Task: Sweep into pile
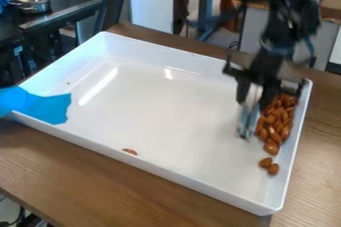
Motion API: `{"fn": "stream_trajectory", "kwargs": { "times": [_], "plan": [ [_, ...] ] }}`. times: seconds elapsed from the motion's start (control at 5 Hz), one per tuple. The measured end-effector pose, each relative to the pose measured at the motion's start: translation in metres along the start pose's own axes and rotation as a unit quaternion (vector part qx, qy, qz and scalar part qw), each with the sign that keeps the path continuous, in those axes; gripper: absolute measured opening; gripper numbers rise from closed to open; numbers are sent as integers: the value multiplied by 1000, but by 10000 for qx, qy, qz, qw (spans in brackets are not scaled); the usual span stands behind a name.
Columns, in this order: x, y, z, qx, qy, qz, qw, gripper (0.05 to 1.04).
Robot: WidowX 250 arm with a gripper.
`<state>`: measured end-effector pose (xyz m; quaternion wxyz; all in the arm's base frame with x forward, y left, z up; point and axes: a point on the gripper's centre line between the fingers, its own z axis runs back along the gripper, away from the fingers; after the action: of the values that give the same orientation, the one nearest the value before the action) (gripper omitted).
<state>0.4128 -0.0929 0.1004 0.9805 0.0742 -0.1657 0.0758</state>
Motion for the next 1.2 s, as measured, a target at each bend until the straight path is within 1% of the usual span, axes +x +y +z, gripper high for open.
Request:
{"fn": "stream_trajectory", "kwargs": {
  "times": [0.2,0.4,0.6,0.8,1.0,1.2],
  "plan": [
    [10,58,28,-87,-130,344,9993,372],
    [7,103,40,-11,-199,316,9993,372],
    [-16,132,17,269,118,62,9995,372],
    [-30,152,-1,576,252,11,9980,372],
    [-45,156,-22,797,438,-110,9958,372],
    [-60,153,-29,791,605,-138,9949,372]
  ]
}}
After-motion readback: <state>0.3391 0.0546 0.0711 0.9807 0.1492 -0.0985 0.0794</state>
